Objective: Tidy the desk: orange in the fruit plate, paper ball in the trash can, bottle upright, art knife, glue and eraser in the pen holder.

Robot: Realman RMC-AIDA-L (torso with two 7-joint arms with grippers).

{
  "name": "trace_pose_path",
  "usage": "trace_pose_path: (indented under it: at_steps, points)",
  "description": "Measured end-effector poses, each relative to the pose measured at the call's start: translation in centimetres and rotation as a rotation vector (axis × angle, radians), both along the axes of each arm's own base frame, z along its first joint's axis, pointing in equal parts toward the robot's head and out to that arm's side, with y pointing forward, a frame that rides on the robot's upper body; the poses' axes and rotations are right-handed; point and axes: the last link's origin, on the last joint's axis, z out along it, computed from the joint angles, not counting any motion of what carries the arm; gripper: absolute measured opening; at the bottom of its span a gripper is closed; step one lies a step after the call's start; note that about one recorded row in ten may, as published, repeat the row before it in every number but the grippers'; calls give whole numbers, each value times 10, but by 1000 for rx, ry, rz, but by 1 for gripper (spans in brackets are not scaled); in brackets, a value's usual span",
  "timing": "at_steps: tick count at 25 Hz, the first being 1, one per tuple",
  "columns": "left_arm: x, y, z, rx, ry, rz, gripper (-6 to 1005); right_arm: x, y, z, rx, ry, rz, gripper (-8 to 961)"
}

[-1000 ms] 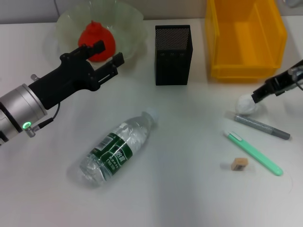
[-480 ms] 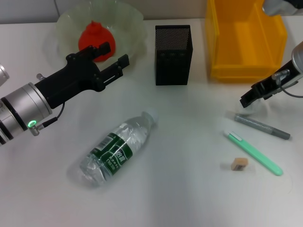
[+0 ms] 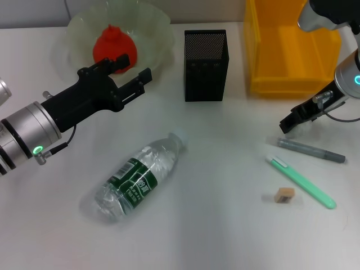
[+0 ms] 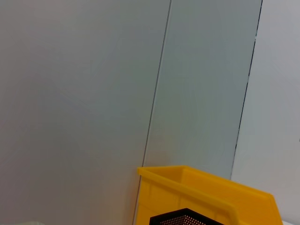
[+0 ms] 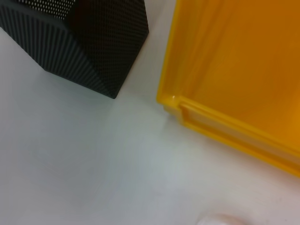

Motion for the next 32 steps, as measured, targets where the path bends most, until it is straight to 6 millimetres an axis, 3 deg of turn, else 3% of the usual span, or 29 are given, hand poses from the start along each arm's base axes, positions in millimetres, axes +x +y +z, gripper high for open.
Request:
trace_pose_path:
  at_steps: [9,15,18,23,24,29,32]
  points:
    - [-1,-1,0,-1,-1,5,654,2,0,0,11,4,0,628]
    - [-1,-1,0,0,-1,6,654,1,0,1,17,15,2,478]
    - [-2,-3,0,0,-6,3,654,-9,-1,4,11,59,29,472]
    - [-2,-6,1,3,-18,-6,654,-37,-1,34,92,135,159,462]
    - [-2,-7,1,3,-20,-5,654,-47,4,51,177,139,221,460]
    - [-3,-8,1,8,-28,1,655,-56,22,70,345,156,307,495]
    - [-3,-8,1,11,-37,7,655,-56,35,69,401,161,331,534]
